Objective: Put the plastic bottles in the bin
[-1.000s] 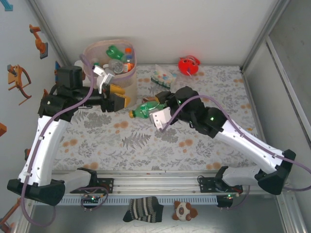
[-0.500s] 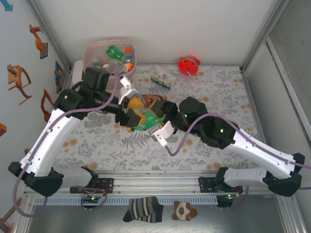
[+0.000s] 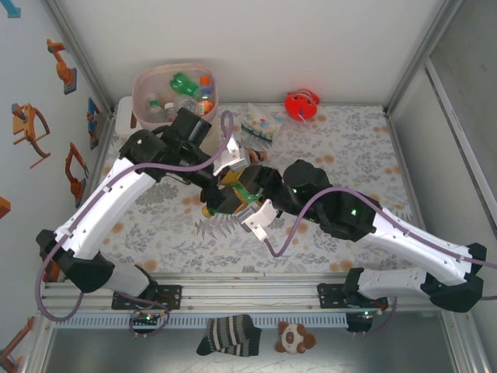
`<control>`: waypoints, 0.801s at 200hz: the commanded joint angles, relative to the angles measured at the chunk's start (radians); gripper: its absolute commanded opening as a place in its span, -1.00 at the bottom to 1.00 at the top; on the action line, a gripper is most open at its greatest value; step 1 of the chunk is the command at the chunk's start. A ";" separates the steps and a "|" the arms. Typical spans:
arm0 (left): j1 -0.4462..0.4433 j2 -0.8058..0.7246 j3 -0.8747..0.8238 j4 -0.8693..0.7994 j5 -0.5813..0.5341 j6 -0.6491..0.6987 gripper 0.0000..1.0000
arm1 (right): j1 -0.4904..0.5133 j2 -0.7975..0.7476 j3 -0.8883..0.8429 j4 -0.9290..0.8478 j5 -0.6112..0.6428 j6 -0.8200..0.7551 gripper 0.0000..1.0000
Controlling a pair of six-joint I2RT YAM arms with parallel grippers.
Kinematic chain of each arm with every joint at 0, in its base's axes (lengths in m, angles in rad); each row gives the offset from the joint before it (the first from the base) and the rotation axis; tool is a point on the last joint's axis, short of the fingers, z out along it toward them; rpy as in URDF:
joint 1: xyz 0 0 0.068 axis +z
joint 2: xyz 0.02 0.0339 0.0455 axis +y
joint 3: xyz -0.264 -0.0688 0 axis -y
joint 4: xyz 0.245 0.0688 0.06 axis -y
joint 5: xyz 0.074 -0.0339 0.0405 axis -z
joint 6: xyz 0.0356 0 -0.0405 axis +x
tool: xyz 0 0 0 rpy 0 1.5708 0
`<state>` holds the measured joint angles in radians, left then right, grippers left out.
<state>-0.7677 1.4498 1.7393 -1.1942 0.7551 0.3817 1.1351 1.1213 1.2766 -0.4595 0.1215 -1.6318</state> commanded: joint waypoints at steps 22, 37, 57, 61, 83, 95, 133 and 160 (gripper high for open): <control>-0.011 0.012 0.032 -0.056 0.006 0.057 0.31 | 0.008 -0.020 0.033 -0.001 0.015 -0.006 -0.08; -0.011 0.014 0.034 -0.058 0.006 0.066 0.24 | 0.009 -0.020 0.034 -0.002 0.017 -0.005 -0.08; -0.011 0.012 0.038 -0.060 0.004 0.078 0.16 | 0.009 -0.021 0.031 -0.001 0.024 -0.004 -0.09; -0.010 0.009 0.039 -0.061 0.003 0.080 0.15 | 0.010 -0.022 0.029 0.001 0.027 -0.003 -0.09; -0.010 0.000 0.042 -0.062 -0.008 0.091 0.07 | 0.009 -0.024 0.026 -0.002 0.035 0.003 -0.07; -0.010 -0.007 0.042 -0.061 -0.015 0.097 0.05 | 0.009 -0.026 0.026 -0.002 0.038 0.019 -0.02; 0.003 -0.017 0.038 -0.059 -0.037 0.102 0.00 | 0.009 -0.023 0.047 -0.025 0.069 0.138 0.55; 0.024 -0.030 0.032 -0.040 -0.045 0.095 -0.03 | 0.008 -0.044 0.041 -0.030 0.076 0.209 0.68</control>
<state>-0.7628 1.4544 1.7535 -1.2278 0.7181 0.4450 1.1423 1.1156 1.2888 -0.4763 0.1669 -1.5284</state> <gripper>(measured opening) 0.582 0.833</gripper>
